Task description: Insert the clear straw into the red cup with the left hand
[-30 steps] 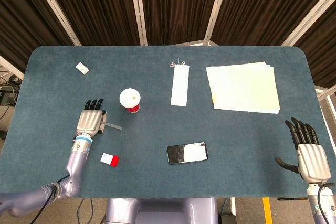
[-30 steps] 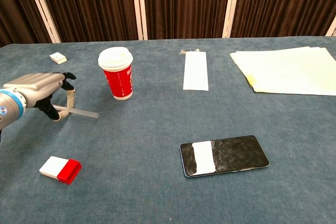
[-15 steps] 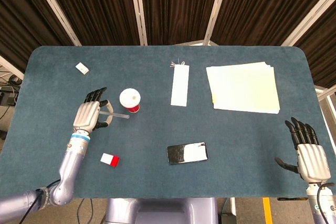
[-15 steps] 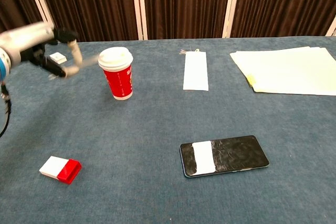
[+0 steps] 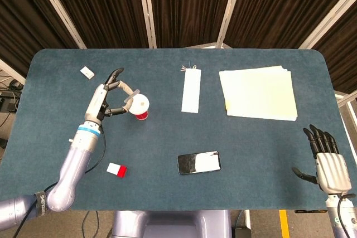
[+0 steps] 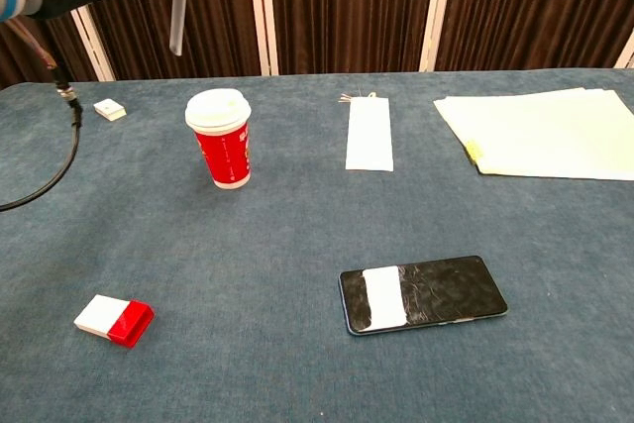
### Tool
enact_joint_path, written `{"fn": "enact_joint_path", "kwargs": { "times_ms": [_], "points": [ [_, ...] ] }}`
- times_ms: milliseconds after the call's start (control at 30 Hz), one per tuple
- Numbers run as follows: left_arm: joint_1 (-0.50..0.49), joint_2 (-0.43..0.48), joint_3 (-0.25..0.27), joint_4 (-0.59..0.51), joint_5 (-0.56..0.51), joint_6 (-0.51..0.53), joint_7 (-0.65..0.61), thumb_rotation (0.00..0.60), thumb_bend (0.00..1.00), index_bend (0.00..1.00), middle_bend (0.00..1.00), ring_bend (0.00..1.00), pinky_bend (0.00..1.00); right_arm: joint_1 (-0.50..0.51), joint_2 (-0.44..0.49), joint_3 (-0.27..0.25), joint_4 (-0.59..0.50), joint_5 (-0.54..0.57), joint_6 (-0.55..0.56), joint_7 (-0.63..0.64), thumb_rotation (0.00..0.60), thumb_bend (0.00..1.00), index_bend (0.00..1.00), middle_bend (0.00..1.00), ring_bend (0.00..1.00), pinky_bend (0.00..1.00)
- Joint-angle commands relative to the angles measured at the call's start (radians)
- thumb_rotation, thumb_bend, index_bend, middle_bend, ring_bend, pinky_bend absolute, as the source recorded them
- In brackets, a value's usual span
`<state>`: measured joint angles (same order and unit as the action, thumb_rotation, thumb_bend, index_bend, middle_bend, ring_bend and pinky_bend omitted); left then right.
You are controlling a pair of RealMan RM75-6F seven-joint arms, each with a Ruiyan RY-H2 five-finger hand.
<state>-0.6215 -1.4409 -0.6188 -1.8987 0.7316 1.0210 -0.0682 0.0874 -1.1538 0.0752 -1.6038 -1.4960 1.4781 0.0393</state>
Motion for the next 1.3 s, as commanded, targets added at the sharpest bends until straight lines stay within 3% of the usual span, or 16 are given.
{"fn": "enact_joint_path", "kwargs": {
  "times_ms": [33, 467, 1300],
  "points": [
    [-0.042, -0.050, -0.012, 0.093, 0.000, -0.036, -0.078, 0.600, 0.44, 0.56, 0.05, 0.00, 0.00, 0.000, 0.001, 0.000, 0.000, 0.001, -0.001, 0.002, 0.600, 0.13, 0.00, 0.00, 0.00, 0.00],
    [-0.107, -0.141, 0.006, 0.284, -0.028, -0.112, -0.211, 0.600, 0.44, 0.56, 0.05, 0.00, 0.00, 0.002, 0.008, 0.002, -0.003, 0.011, -0.013, 0.020, 0.600, 0.13, 0.00, 0.00, 0.00, 0.00],
    [-0.121, -0.171, 0.046, 0.332, -0.017, -0.123, -0.275, 0.600, 0.44, 0.56, 0.06, 0.00, 0.00, 0.000, 0.009, 0.001, -0.005, 0.011, -0.011, 0.019, 0.600, 0.12, 0.00, 0.00, 0.00, 0.00]
  ]
}}
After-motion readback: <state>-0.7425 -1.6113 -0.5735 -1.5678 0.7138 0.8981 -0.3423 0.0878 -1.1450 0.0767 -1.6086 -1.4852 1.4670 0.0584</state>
